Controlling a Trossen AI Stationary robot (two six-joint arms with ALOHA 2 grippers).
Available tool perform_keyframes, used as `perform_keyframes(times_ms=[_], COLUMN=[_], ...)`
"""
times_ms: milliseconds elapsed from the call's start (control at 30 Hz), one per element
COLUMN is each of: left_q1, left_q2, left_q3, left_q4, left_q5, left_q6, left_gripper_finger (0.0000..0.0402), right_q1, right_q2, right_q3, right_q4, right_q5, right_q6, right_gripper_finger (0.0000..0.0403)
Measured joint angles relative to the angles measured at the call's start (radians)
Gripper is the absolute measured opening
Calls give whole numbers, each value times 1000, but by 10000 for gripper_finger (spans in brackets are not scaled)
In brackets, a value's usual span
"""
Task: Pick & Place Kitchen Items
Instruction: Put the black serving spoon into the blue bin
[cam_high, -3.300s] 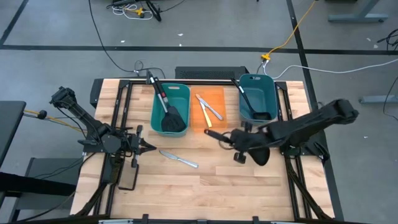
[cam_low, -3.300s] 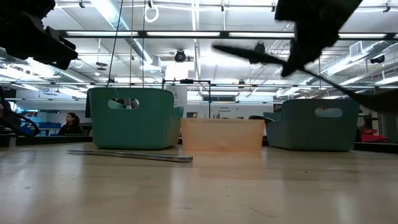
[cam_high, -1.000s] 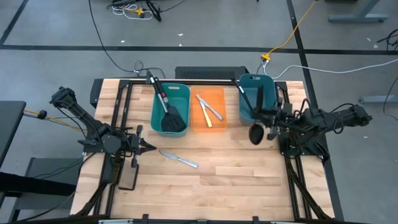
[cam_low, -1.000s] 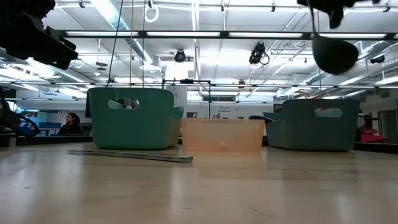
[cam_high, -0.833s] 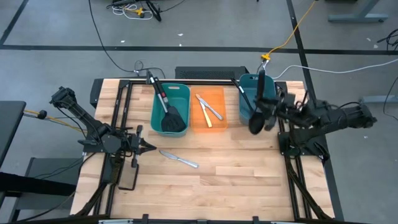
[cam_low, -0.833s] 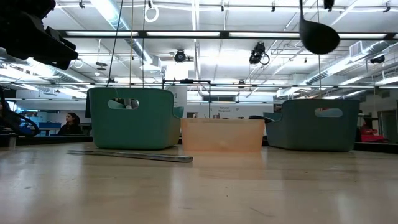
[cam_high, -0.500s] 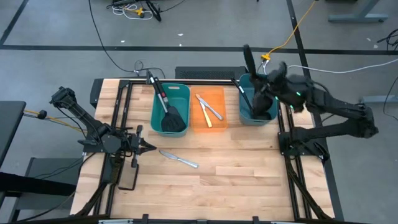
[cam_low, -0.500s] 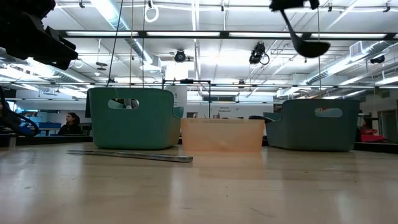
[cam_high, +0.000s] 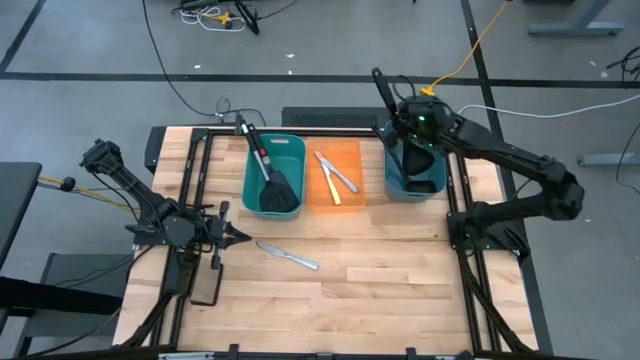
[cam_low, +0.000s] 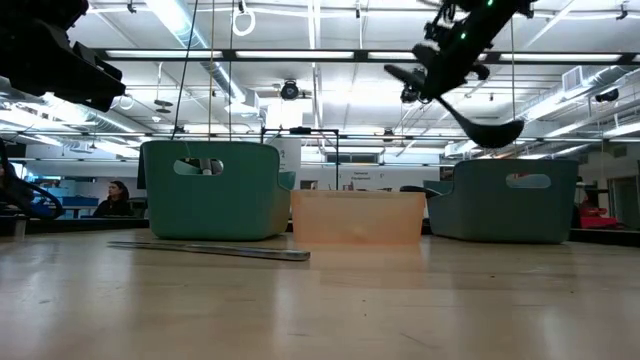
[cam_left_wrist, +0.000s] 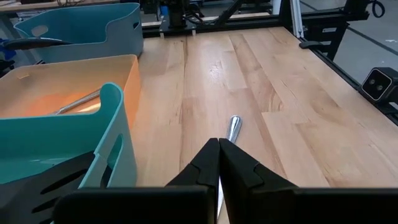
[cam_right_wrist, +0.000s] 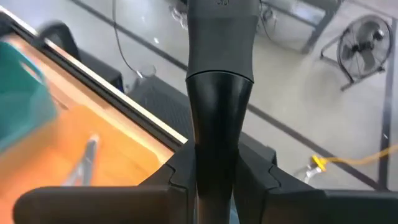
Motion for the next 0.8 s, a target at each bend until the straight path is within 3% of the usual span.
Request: perform_keyframes(times_ms=[133, 233, 367, 800], left_q1=[0, 0, 0, 0], left_q2=[0, 0, 0, 0], left_q3=[0, 0, 0, 0], left_q4=[0, -1, -13, -31], left_q5=[0, 0, 1, 0], left_q6=[-2, -3, -21, -23], left_gripper_finger=[11, 11, 12, 12], right_q1=[-43, -71, -119, -256], right_q2=[65, 68, 21, -142], right_q3=[-13, -89, -232, -571], right_q4=[11, 148, 392, 687], right_q5=[-17, -47, -130, -216], right_q6=[-22, -34, -29, -28], right_gripper_finger=[73, 73, 73, 73])
